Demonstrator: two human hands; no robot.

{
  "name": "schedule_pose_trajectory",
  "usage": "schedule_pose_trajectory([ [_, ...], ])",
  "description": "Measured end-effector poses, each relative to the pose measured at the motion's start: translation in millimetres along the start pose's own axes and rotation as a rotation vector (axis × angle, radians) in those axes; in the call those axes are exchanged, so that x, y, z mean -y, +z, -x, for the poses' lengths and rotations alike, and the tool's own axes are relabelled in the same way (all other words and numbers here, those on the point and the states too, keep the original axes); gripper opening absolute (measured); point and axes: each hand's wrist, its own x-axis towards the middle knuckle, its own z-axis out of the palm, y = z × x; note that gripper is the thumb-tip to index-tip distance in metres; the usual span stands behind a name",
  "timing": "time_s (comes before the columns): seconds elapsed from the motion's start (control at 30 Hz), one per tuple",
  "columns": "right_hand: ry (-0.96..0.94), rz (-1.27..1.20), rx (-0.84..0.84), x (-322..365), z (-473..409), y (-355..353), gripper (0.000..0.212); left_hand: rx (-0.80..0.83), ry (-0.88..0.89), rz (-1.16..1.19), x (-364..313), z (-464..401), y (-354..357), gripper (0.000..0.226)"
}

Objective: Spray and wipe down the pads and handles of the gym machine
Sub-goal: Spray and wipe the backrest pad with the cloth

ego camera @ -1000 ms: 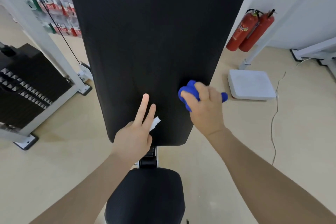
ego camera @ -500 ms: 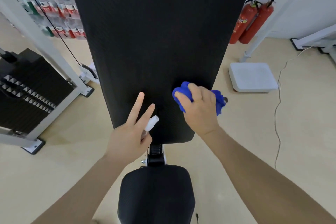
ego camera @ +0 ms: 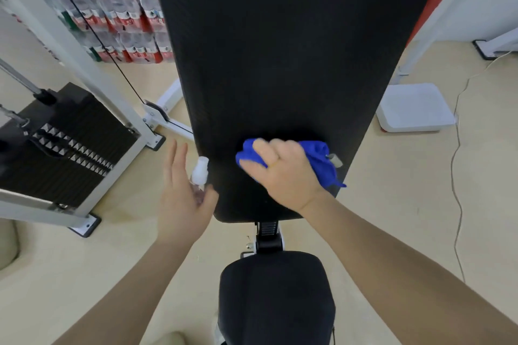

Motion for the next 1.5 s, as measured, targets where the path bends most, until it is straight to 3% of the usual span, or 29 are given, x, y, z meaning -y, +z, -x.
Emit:
schedule_pose_trajectory([
  [0.07, -0.167, 0.035, 0.211, 11.0, 11.8, -0.5, 0.038, 0.072, -0.102, 0.048, 4.2, 1.5, -2.2, 0.076],
  [0.13, -0.219, 0.058, 0.262, 12.8, 2.8, -7.2, 0.037, 0.112, -0.061, 0.053, 6.0, 3.1, -7.5, 0.068],
  [0.23, -0.16, 0.053, 0.087, 4.2, -43.1, -25.5, 0.032, 0.081, -0.037, 0.027, 6.2, 3.7, -19.9, 0.062],
  [0.33, 0.029, 0.03, -0.134, -2.5, -106.1, -45.2, 0.046, 0.015, -0.106, 0.046, 10.2, -4.8, -31.1, 0.059],
  [0.43, 0.138, -0.035, -0.196, 10.9, -128.0, -47.1, 0.048, -0.032, -0.177, 0.092, 20.7, -12.5, -36.1, 0.054],
  [0.5, -0.002, -0.011, -0.097, 27.6, -111.7, -32.0, 0.047, -0.041, -0.173, 0.101, 25.2, -12.2, -37.3, 0.05],
  [0.63, -0.361, 0.074, 0.296, 57.3, -59.6, -1.6, 0.016, -0.016, -0.118, 0.068, 28.3, -7.0, -35.6, 0.049],
  [0.7, -0.477, 0.077, 0.377, 58.7, -56.6, 1.5, 0.016, 0.0, -0.131, 0.078, 28.6, -5.2, -34.9, 0.05],
  [0.77, -0.497, 0.083, 0.343, 49.0, -65.0, -8.1, 0.015, 0.018, -0.136, 0.096, 27.8, -3.5, -35.3, 0.051],
  [0.87, -0.31, 0.036, 0.094, 18.9, -79.8, -24.7, 0.035, 0.04, -0.154, 0.106, 26.8, -3.6, -34.8, 0.051],
  [0.97, -0.182, 0.074, 0.024, -5.2, -61.5, -26.9, 0.034, 0.052, -0.115, 0.117, 25.7, -4.3, -31.6, 0.052],
  [1.03, -0.26, 0.118, 0.135, -10.6, -33.8, -20.7, 0.032, 0.061, -0.078, 0.134, 22.7, -4.2, -30.7, 0.057],
  [1.1, -0.396, 0.115, 0.365, -13.8, -7.2, -18.0, 0.033, 0.073, -0.029, 0.131, 18.1, -2.4, -29.4, 0.059],
  [1.2, -0.534, 0.107, 0.551, -22.5, 1.1, -24.1, 0.035, 0.115, 0.072, 0.108, 8.4, 2.3, -24.4, 0.045],
  [1.27, -0.495, 0.106, 0.43, -29.8, -9.6, -30.0, 0.028, 0.132, 0.148, 0.097, 4.6, 4.2, -19.3, 0.041],
  [1.4, -0.208, 0.127, 0.033, -49.5, -35.2, -43.1, 0.027, 0.113, 0.174, 0.079, 0.8, 8.7, -8.5, 0.042],
  [1.5, -0.164, 0.127, 0.059, -51.3, -17.4, -35.9, 0.034, 0.086, 0.213, 0.026, -0.7, 11.3, -5.0, 0.041],
])
